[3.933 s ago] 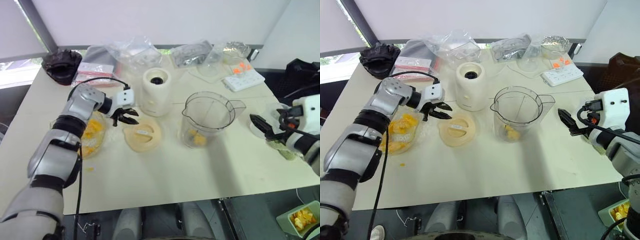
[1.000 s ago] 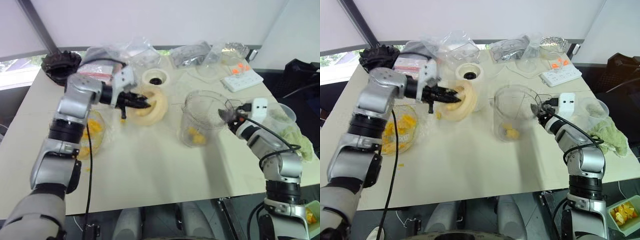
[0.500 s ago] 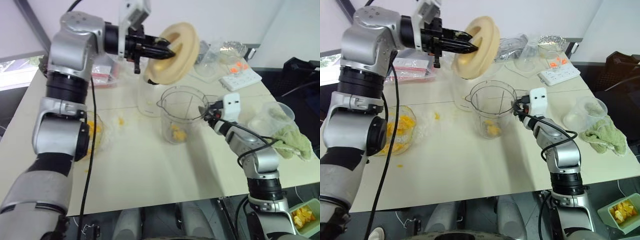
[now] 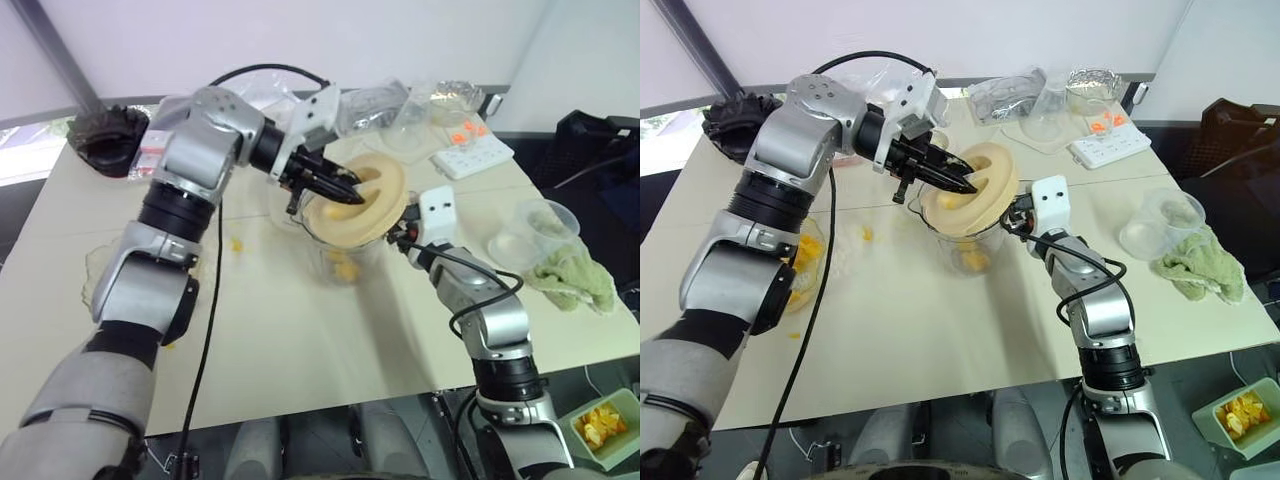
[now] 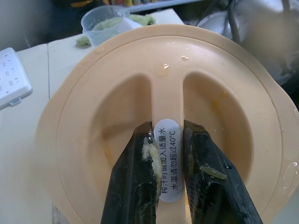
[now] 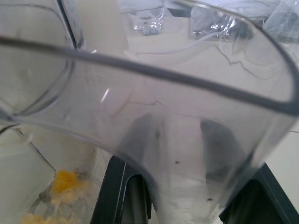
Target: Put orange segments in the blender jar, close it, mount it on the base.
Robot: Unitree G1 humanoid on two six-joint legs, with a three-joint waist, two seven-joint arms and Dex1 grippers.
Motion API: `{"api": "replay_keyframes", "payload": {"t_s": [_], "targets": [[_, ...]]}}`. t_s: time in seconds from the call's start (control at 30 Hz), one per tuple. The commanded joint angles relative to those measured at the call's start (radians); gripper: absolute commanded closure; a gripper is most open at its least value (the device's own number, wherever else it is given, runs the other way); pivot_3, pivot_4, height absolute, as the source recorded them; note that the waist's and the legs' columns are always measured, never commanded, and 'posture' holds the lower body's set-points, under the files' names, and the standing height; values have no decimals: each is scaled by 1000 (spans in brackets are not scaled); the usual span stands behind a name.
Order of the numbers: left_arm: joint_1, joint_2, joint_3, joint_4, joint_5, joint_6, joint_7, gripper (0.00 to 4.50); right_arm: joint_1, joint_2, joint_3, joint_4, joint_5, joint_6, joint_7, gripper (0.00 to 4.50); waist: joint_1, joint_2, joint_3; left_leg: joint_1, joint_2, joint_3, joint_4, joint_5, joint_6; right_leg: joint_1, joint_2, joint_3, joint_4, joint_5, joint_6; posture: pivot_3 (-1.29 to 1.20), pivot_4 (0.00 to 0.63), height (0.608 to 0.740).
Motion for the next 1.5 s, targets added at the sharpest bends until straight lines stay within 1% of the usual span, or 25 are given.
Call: {"api": "replay_keyframes", "payload": {"t_s": [0.03, 0.17, 0.37, 0.5, 0.63, 0.67, 0.8, 0.87, 1.0, 1.27, 1.5], "targets": [[-19, 3, -23, 9, 31, -43, -10, 4267, -14, 14, -9, -72, 16, -5, 11, 3275, 0, 0, 0, 0, 0, 0, 0, 0, 0, 0, 0, 0, 0, 0, 0, 0, 150, 740], [-71, 1, -24, 56, 77, -108, 12, 4267, -8, 17, -4, -84, 12, 3, 17, 3275, 2, 0, 0, 0, 0, 0, 0, 0, 0, 0, 0, 0, 0, 0, 0, 0, 150, 740], [-127, -8, -68, 144, 159, -192, 38, 4267, 1, 19, -3, -88, 5, 3, 19, 3275, 3, 0, 0, -1, 0, 0, 0, 0, 0, 0, 0, 0, -1, 0, 0, 0, 150, 740], [-146, -12, -94, 176, 184, -241, 1, 4267, 2, 19, -4, -81, 3, -4, 21, 3275, 3, 0, 0, -1, 0, 0, 0, 0, 0, 0, 0, 0, -1, 0, 0, 0, 150, 740], [-177, -15, -99, 191, 179, -229, -67, 4267, 1, 24, -5, -76, 0, -7, 19, 3275, 3, 0, 0, -1, 0, 0, 0, 0, 0, 0, 0, 0, -1, 0, 0, 0, 150, 740], [-180, -13, -104, 192, 176, -220, -77, 4267, 1, 25, -5, -74, -1, -8, 18, 3275, 2, 0, 0, -1, 0, 0, 0, 0, 0, 0, 0, 0, 0, 0, 0, 0, 150, 740], [-182, 60, -225, 111, 42, -103, -86, 4267, 11, 26, -9, -76, -3, -13, 17, 3275, 1, 0, 0, -1, 0, 0, 0, 0, 0, 0, 0, 0, 0, 0, 0, 0, 150, 740], [-184, 101, -282, 76, -5, -78, -86, 4267, 15, 28, -10, -78, -3, -13, 15, 3275, 0, 0, 0, -1, 0, 0, 0, 0, 0, -1, 0, 0, 0, 0, 0, 0, 150, 740], [-183, 147, -360, 64, -11, -95, -86, 4267, 23, 32, -12, -80, -5, -19, 11, 3275, 1, 0, 0, -1, 0, -1, 0, 0, 0, -1, 0, 0, 0, 0, 0, 0, 150, 740], [-151, 88, -361, 137, 119, -87, -78, 4267, 16, 46, -22, -80, -14, -25, 0, 3275, 2, 0, 0, -1, 0, 0, 0, 0, 0, 0, 0, 0, 0, 0, 0, 0, 150, 740], [-102, 35, -367, 182, 223, -3, -26, 4267, 12, 52, -29, -88, -19, -34, -11, 3275, 3, 1, -1, 2, 0, 0, 1, 0, 0, 3, 0, 0, 0, -2, -3, 0, 150, 740]]}}
